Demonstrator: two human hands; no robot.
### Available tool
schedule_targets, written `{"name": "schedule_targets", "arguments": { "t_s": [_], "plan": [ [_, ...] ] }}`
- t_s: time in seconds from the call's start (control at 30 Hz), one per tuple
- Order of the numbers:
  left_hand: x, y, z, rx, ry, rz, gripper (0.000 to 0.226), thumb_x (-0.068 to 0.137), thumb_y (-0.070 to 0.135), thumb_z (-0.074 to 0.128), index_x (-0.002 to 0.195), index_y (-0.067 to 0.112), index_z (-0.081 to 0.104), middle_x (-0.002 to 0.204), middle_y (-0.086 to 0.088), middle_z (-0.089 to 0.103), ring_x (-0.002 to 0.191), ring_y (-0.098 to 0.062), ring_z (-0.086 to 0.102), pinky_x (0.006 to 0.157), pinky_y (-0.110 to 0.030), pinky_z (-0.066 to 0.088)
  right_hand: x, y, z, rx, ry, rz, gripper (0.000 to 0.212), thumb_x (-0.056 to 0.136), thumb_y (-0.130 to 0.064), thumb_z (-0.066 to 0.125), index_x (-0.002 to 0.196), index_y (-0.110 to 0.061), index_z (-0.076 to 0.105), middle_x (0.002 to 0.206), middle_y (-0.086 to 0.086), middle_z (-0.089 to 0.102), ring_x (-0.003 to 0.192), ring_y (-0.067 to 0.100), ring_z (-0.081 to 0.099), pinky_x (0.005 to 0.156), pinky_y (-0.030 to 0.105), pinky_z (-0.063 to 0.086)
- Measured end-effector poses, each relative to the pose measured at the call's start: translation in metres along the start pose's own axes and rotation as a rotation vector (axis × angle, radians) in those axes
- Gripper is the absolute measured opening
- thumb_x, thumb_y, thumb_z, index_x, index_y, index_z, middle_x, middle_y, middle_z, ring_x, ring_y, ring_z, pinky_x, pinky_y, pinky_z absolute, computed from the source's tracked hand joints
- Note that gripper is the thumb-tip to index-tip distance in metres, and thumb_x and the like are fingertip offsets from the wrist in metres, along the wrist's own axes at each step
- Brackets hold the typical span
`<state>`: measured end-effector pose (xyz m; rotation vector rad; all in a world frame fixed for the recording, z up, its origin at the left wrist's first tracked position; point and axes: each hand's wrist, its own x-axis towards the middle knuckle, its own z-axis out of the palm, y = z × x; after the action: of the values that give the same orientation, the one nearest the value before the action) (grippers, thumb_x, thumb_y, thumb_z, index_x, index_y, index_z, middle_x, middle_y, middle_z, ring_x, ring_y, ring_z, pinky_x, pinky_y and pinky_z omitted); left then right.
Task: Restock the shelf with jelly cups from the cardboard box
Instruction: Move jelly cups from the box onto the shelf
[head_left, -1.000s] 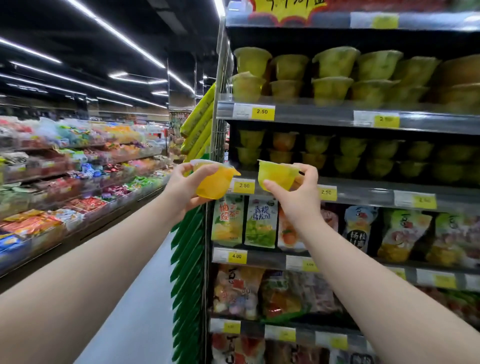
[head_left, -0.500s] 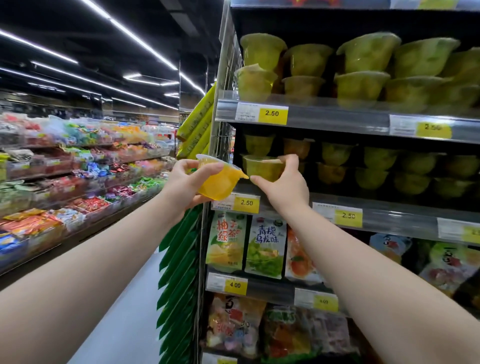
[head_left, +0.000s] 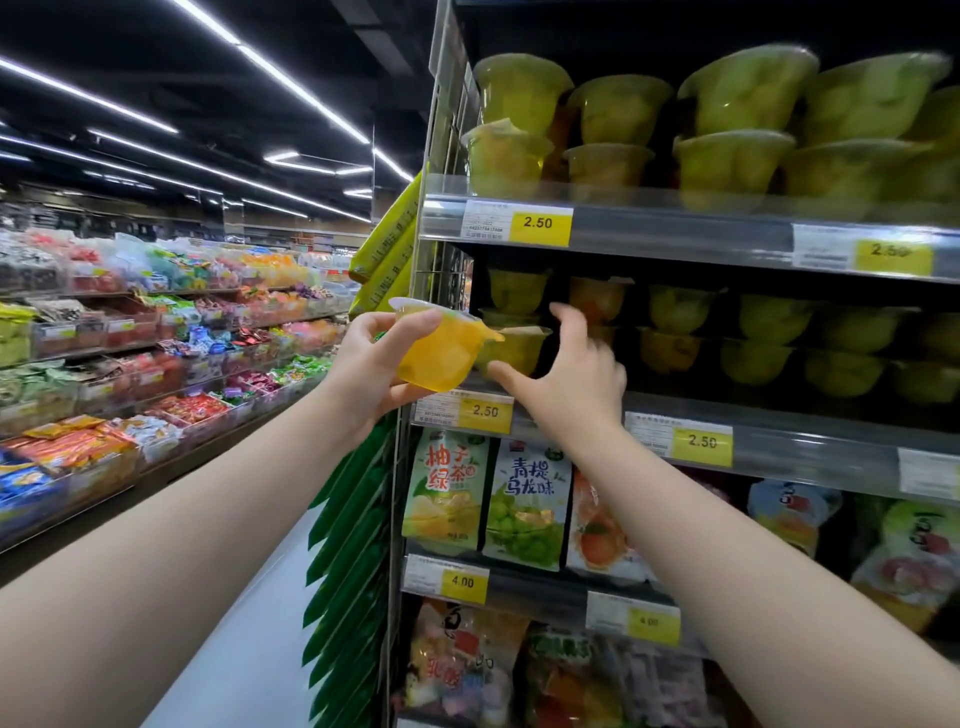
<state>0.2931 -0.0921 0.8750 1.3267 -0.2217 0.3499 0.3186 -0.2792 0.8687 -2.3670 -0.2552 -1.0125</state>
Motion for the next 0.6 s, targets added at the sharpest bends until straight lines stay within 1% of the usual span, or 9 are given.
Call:
{"name": "schedule_targets", "arguments": {
  "t_s": [0.03, 0.1, 0.17, 0.2, 0.27, 0.33, 0.43, 0.53, 0.6],
  "plan": [
    [0.000, 0.000, 0.004, -0.004, -0.018, 0.005, 0.089, 0.055, 0.048, 0.084, 0.126, 0.014, 0.041, 0.113, -0.007, 0.055, 0.092, -0.022, 0.067, 0.055, -0.025, 0.055, -0.004, 0.002, -0.004, 0.044, 0.068, -0.035, 0.068, 0.082, -0.055, 0.064, 0.137, -0.024, 0.038, 0.130, -0.001, 0.053, 0.123, 0.024, 0.044, 0.100, 0.040, 0.031],
    [-0.002, 0.000, 0.014, -0.025, -0.052, 0.015, 0.079, 0.062, 0.042, 0.082, 0.124, 0.014, 0.041, 0.114, -0.008, 0.054, 0.091, -0.021, 0.066, 0.053, -0.024, 0.055, -0.014, 0.005, -0.015, 0.222, 0.142, -0.106, 0.043, 0.087, -0.044, 0.063, 0.123, -0.022, 0.052, 0.113, -0.005, 0.059, 0.109, 0.016, 0.051, 0.092, 0.033, 0.039],
    [-0.003, -0.002, 0.025, -0.078, -0.111, 0.023, 0.074, 0.067, 0.037, 0.080, 0.124, 0.012, 0.040, 0.118, -0.012, 0.055, 0.091, -0.022, 0.066, 0.054, -0.024, 0.055, -0.026, 0.002, -0.026, 0.430, 0.012, -0.079, 0.026, 0.087, -0.044, 0.065, 0.103, -0.025, 0.060, 0.090, -0.010, 0.063, 0.086, 0.005, 0.057, 0.075, 0.024, 0.048],
    [-0.005, -0.003, 0.032, -0.099, -0.138, 0.032, 0.073, 0.067, 0.036, 0.077, 0.125, 0.012, 0.039, 0.119, -0.014, 0.055, 0.092, -0.023, 0.067, 0.055, -0.024, 0.055, -0.032, 0.000, -0.031, 0.514, -0.081, -0.046, 0.023, 0.085, -0.045, 0.067, 0.097, -0.026, 0.062, 0.085, -0.012, 0.064, 0.079, 0.001, 0.059, 0.068, 0.019, 0.049],
    [-0.007, -0.004, 0.044, -0.103, -0.171, 0.068, 0.075, 0.066, 0.034, 0.074, 0.127, 0.010, 0.037, 0.119, -0.013, 0.056, 0.091, -0.020, 0.068, 0.060, -0.026, 0.056, -0.038, -0.003, -0.037, 0.657, -0.184, 0.014, 0.022, 0.081, -0.043, 0.071, 0.095, -0.029, 0.061, 0.088, -0.014, 0.066, 0.078, -0.007, 0.062, 0.062, 0.009, 0.047],
    [-0.009, -0.005, 0.054, -0.097, -0.209, 0.107, 0.080, 0.066, 0.035, 0.075, 0.130, 0.007, 0.036, 0.115, -0.011, 0.057, 0.088, -0.017, 0.069, 0.065, -0.028, 0.056, -0.040, -0.001, -0.041, 0.769, -0.204, 0.072, 0.031, 0.081, -0.041, 0.072, 0.106, -0.026, 0.061, 0.097, -0.015, 0.067, 0.082, -0.011, 0.063, 0.063, 0.005, 0.046],
    [-0.010, -0.003, 0.059, 0.037, -0.272, 0.176, 0.086, 0.058, 0.054, 0.075, 0.125, 0.012, 0.042, 0.111, -0.008, 0.058, 0.093, -0.018, 0.065, 0.074, -0.032, 0.054, -0.040, 0.001, -0.050, 0.803, -0.182, 0.117, 0.046, 0.080, -0.039, 0.073, 0.119, -0.020, 0.058, 0.105, -0.014, 0.066, 0.088, -0.008, 0.062, 0.064, 0.005, 0.047],
    [-0.004, -0.002, 0.058, 0.251, -0.255, 0.314, 0.056, 0.069, 0.063, 0.062, 0.111, 0.028, 0.051, 0.109, 0.002, 0.060, 0.100, -0.014, 0.061, 0.086, -0.034, 0.052, -0.039, 0.008, -0.055, 0.784, -0.052, 0.117, 0.042, 0.078, -0.033, 0.077, 0.113, -0.022, 0.057, 0.100, -0.017, 0.064, 0.086, -0.010, 0.061, 0.067, 0.006, 0.048],
    [0.007, -0.005, 0.054, 0.398, -0.155, 0.413, 0.038, 0.089, 0.049, 0.056, 0.119, 0.027, 0.053, 0.117, 0.004, 0.059, 0.109, -0.010, 0.057, 0.101, -0.038, 0.046, -0.037, 0.014, -0.057, 0.762, 0.033, 0.129, 0.042, 0.077, -0.032, 0.078, 0.112, -0.025, 0.055, 0.096, -0.021, 0.062, 0.082, -0.013, 0.060, 0.067, 0.005, 0.047]
  ]
}}
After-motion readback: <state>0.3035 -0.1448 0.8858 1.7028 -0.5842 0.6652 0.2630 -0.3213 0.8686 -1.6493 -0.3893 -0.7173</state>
